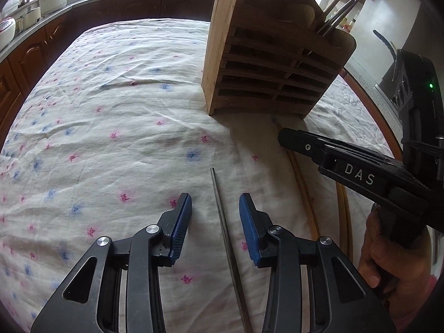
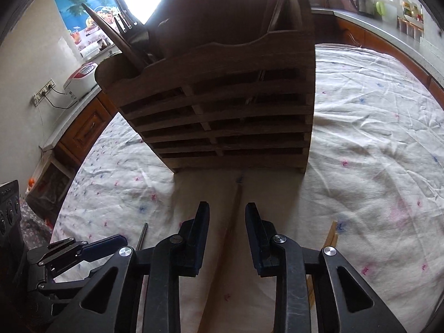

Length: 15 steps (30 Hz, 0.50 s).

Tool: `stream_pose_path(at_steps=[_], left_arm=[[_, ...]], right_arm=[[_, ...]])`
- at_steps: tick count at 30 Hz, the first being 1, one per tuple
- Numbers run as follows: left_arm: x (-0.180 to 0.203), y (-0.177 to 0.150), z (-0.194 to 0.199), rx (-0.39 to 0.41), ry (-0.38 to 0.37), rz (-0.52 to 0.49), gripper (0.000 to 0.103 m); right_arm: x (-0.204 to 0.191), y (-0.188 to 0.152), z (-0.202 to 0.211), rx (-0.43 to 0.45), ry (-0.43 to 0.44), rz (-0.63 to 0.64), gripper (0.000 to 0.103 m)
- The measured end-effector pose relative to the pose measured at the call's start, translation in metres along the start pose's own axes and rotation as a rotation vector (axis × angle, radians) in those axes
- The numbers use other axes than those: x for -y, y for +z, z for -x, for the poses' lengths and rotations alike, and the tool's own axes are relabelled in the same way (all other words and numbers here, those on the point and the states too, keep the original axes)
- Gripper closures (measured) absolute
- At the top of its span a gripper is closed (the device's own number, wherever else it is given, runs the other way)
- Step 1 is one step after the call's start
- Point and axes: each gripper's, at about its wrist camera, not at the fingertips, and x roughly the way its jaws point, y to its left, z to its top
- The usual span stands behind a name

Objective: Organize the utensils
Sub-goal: 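Grasp a metal chopstick with the left tool while the right tool grasps a wooden chopstick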

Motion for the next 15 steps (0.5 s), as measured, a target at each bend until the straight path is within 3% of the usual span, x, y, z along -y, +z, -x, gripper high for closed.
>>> stream_pose_path(at_steps=[4,8,15], left_arm=[[0.000,0.001,-0.003,0.004,0.017,-0.017,0.092],[0.002,0.002,-0.006,0.011,0.031,-0.046,0.096],[-0.007,0.004,-0.003,0.005,-0.018,0.001,0.098]], right_arm=[[-0.004,0.003,-0.011,-0.020,-0.029,0.037,0.086],[-0.006,0.003,-0.012,-0.016,-0.076,0.077,0.095],[0.002,-0.001,0.004,-0.006,-0.032,0.031,0.097]])
